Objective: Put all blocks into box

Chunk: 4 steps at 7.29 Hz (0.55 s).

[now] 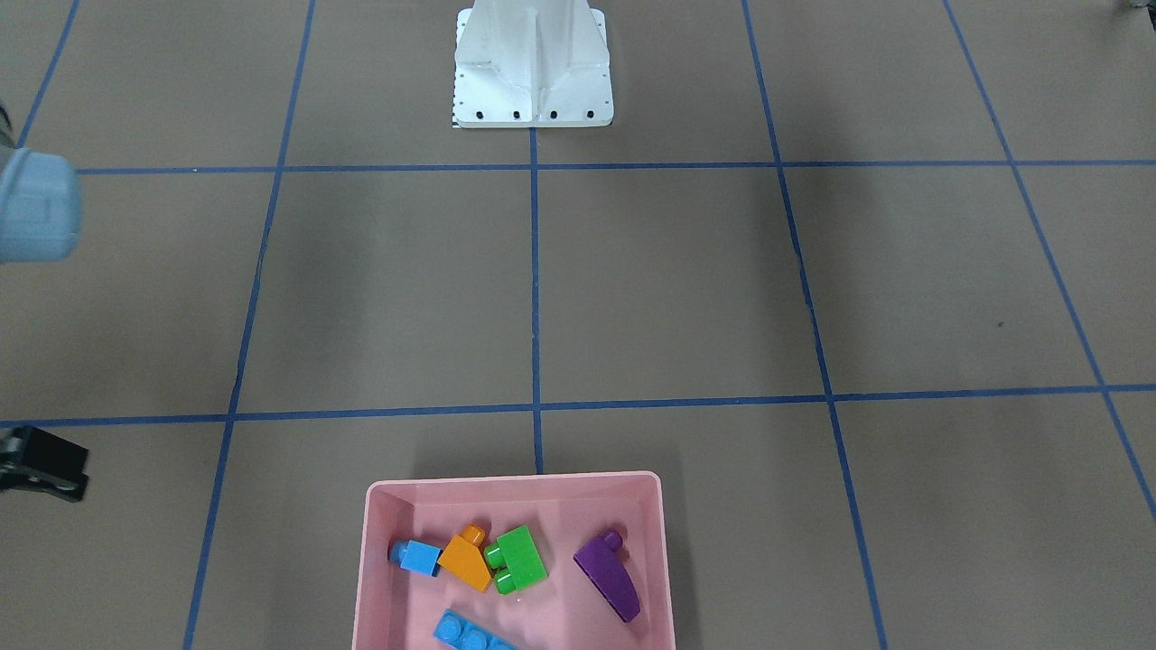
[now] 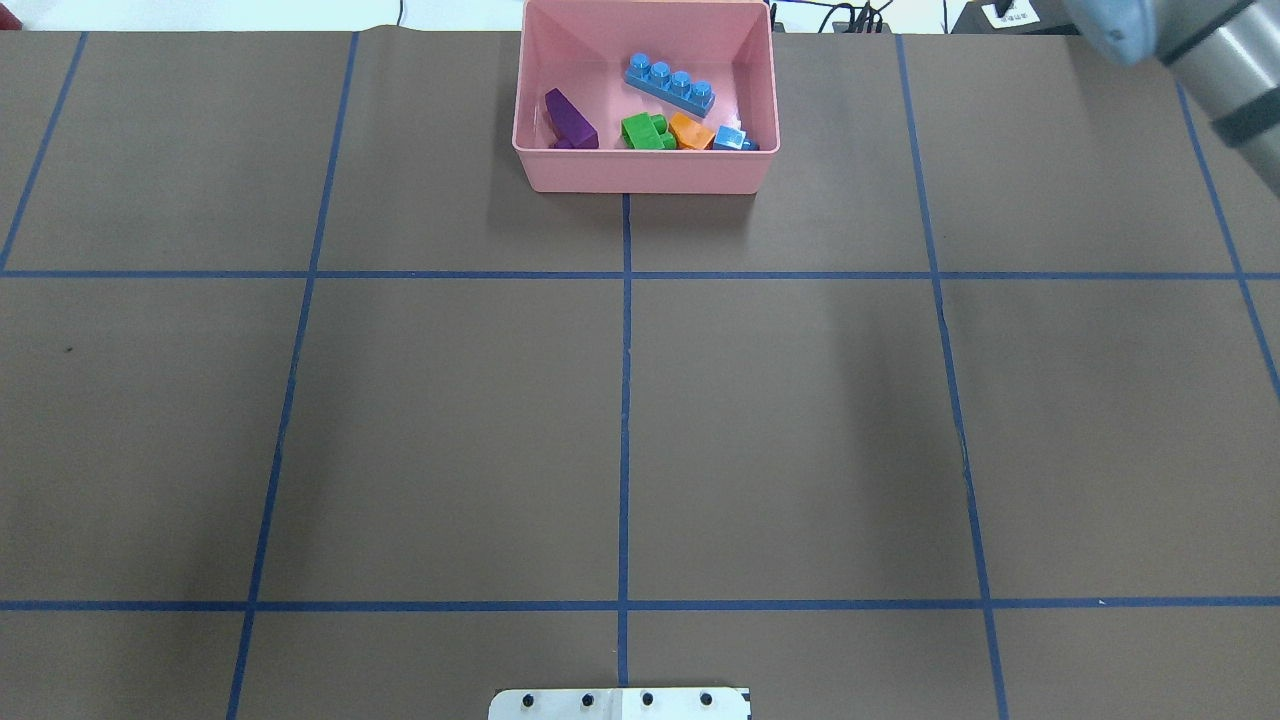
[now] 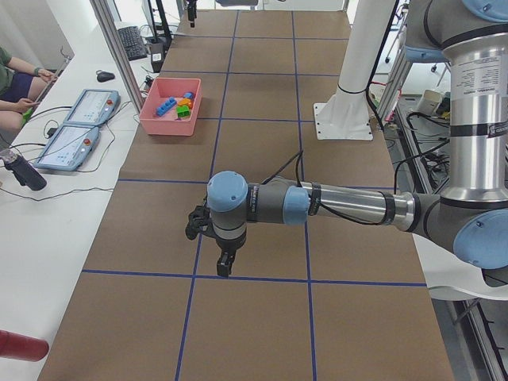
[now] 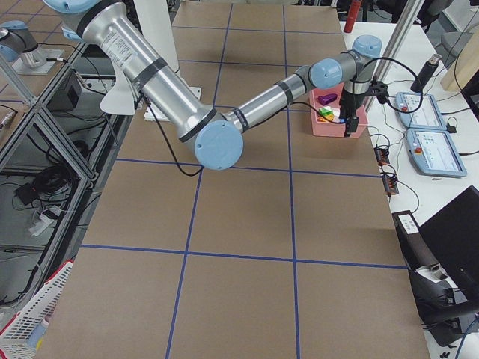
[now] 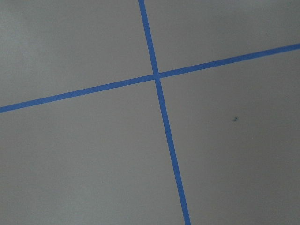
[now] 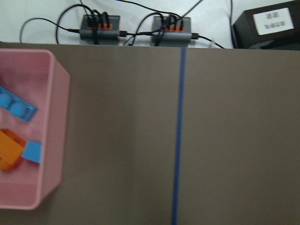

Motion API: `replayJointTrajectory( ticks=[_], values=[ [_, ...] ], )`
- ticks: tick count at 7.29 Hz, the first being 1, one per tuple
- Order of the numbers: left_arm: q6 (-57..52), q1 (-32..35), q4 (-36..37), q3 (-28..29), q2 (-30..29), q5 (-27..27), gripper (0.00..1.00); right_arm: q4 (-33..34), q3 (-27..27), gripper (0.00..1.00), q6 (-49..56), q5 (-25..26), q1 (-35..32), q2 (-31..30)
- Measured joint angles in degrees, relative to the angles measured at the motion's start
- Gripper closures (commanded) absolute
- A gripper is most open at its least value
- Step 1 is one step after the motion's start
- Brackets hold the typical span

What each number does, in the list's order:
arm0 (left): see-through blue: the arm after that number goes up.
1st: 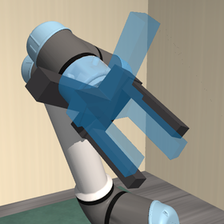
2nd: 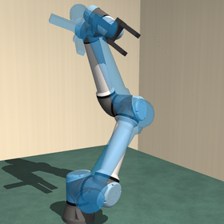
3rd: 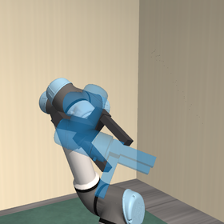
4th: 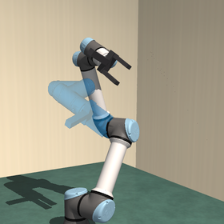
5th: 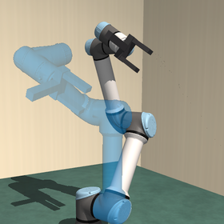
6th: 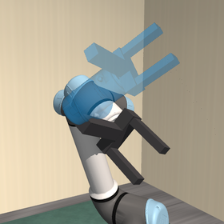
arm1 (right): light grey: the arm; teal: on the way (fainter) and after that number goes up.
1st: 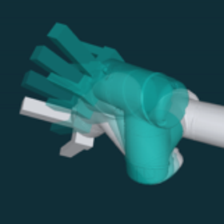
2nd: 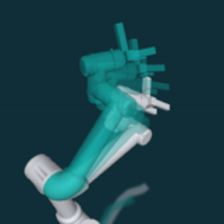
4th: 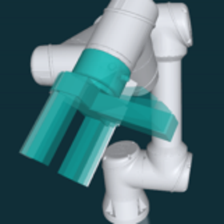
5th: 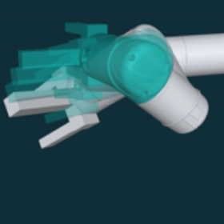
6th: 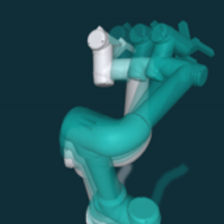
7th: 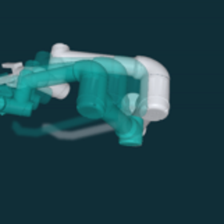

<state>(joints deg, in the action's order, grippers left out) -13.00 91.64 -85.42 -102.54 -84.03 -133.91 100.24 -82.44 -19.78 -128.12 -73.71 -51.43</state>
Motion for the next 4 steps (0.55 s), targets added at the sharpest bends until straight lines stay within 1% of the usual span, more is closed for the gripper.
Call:
replayJointTrajectory(
  ticks=[2, 3, 4],
  values=[
    [-0.3, 0.2, 0.2, -0.1, 0.0, -0.1, 0.00, 2.0, -10.6, 0.00, 13.7, -0.2, -4.4, -14.7],
    [-0.4, 0.3, 0.0, 0.0, 0.1, 0.0, 0.00, 2.1, -15.1, 0.00, 19.0, -0.2, -6.0, -21.8],
    [-0.4, 0.5, -0.1, 0.0, 0.1, 0.0, 0.00, 1.9, -18.6, 0.00, 22.5, -0.1, -7.2, -27.7]
  ],
)
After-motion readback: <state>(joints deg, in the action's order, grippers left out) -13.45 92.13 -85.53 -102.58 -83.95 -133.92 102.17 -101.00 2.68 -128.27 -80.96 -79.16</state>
